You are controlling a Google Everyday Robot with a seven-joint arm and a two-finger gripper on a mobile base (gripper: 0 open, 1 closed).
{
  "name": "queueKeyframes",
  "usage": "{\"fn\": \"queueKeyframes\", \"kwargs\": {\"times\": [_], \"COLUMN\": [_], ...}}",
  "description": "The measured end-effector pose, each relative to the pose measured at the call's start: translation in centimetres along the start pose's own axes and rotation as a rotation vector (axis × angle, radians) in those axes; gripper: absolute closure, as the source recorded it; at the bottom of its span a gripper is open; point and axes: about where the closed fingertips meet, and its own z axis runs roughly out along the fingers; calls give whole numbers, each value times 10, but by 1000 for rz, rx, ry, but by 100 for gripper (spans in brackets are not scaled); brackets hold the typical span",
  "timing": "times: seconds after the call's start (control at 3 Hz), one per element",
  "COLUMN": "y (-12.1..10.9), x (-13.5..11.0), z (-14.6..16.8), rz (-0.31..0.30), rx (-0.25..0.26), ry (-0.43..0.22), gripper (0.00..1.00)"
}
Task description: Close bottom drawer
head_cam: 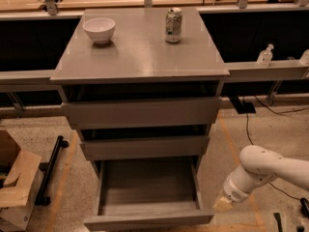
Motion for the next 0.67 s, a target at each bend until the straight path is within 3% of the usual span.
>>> {"fn": "queueKeyframes", "kwargs": {"times": [0.33,0.67], "y": [1,-8], "x": [0,8], "z": [3,26], "rz": [-9,-4], "rx": [3,-6], "ry": [16,27], "gripper": [100,100]}}
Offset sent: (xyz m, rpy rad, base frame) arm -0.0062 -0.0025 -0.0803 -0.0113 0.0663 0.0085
